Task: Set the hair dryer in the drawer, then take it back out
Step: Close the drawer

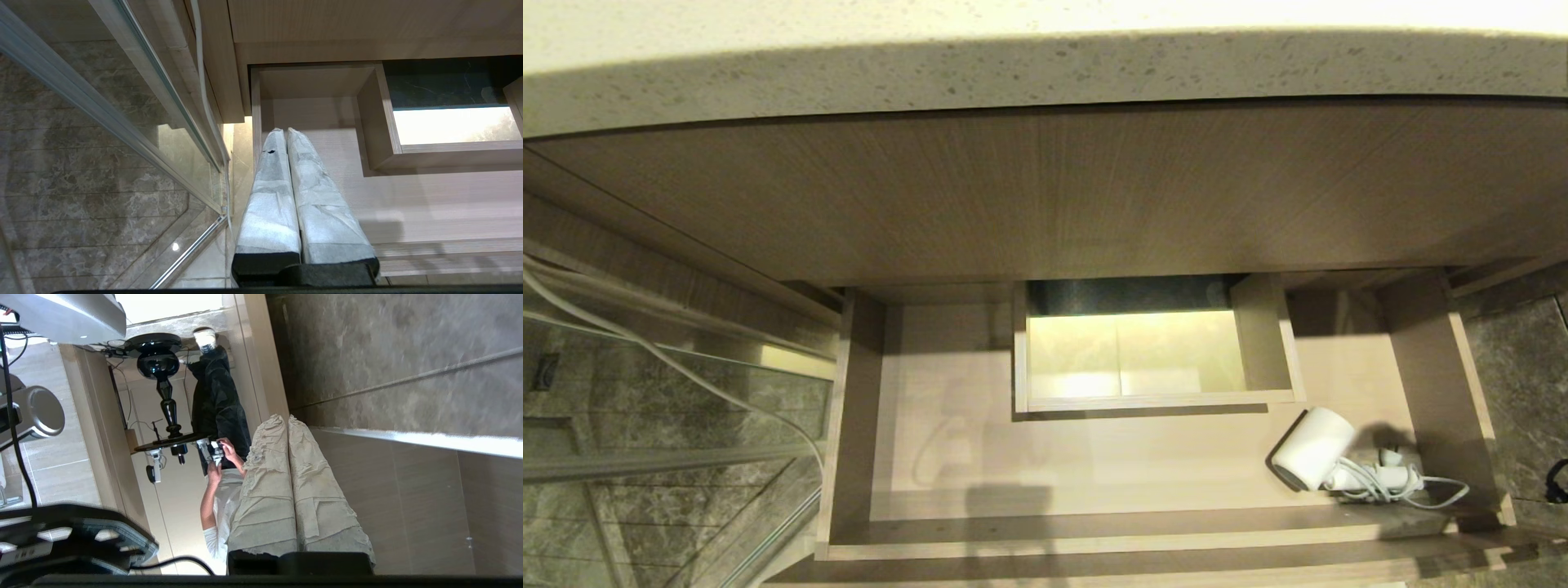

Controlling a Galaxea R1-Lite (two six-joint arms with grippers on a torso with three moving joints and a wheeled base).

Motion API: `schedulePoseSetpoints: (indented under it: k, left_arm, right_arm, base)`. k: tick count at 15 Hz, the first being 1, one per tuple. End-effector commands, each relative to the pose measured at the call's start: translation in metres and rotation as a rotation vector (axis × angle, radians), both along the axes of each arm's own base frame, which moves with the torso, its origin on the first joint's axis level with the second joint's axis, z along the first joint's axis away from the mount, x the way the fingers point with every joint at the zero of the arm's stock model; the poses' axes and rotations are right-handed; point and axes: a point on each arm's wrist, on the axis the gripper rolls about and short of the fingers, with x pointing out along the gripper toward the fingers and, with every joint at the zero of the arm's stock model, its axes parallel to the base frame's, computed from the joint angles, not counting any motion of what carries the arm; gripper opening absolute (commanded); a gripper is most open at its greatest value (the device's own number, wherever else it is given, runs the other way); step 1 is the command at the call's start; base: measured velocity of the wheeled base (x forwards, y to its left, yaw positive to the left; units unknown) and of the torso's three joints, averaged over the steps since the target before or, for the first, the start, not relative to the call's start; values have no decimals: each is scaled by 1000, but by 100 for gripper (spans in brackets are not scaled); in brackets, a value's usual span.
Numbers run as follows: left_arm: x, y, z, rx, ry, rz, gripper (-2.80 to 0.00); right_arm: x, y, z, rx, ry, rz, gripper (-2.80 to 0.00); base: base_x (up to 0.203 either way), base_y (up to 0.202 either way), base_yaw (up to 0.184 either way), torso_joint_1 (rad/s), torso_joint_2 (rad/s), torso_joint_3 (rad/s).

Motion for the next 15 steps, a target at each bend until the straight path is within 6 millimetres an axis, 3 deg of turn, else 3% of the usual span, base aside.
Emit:
schedulePoseSetpoints:
  k: [1, 10, 15]
  left_arm:
    - [4, 0, -11, -1, 38, 0, -280]
    - [4, 0, -11, -1, 38, 0, -280]
    - [4, 0, -11, -1, 38, 0, -280]
  right_arm:
    - [7, -10, -14, 24, 29, -6, -280]
    - [32, -32, -41, 21, 25, -11, -280]
    - [41, -40, -47, 8, 9, -11, -280]
  base:
    - [0, 0, 0, 0, 0, 0]
    - [0, 0, 0, 0, 0, 0]
    - [0, 0, 0, 0, 0, 0]
